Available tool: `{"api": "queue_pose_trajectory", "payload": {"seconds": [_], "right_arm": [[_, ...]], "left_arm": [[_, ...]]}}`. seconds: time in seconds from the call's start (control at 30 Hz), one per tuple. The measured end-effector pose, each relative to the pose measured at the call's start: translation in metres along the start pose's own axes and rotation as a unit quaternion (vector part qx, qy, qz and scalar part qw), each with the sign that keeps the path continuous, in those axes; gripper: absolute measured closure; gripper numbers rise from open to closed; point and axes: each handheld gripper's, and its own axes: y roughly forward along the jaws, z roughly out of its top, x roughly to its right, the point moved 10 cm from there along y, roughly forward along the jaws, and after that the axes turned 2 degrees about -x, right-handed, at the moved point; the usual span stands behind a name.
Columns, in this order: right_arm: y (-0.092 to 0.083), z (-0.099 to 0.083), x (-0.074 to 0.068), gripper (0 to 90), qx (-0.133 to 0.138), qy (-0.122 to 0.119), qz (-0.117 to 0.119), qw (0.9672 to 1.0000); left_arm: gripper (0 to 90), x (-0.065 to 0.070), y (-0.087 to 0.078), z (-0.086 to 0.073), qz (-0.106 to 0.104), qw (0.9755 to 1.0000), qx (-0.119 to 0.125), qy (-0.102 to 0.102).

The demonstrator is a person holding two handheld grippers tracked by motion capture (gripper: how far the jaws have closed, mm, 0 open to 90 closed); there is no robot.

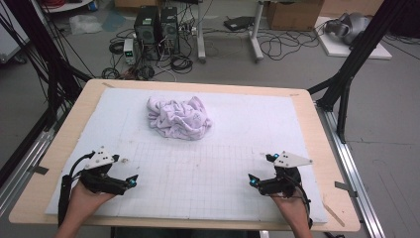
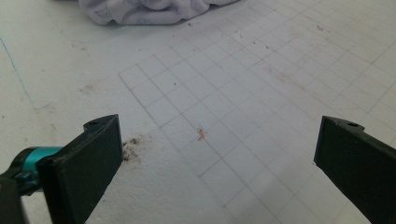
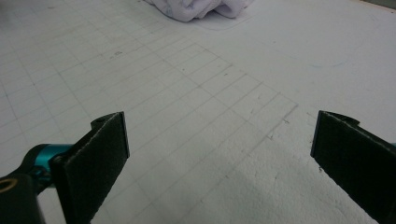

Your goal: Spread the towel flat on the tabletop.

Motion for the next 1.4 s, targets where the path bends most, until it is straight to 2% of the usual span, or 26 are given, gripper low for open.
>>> {"api": "queue_pose_trajectory", "payload": {"seconds": [0.2,1.4], "right_arm": [[0.0004,-0.0018,0.0014,3.3,-0.003,0.006,0.003,1.0],[0.0008,0.0024,-0.0044,3.3,0.001,0.0,0.011,0.9999]], "left_arm": [[1.8,0.0001,0.0015,-0.0002,-0.001,1.0,-0.002,0.002],[1.9,0.0061,0.0002,0.0014,-0.007,1.0,-0.001,0.005]]}}
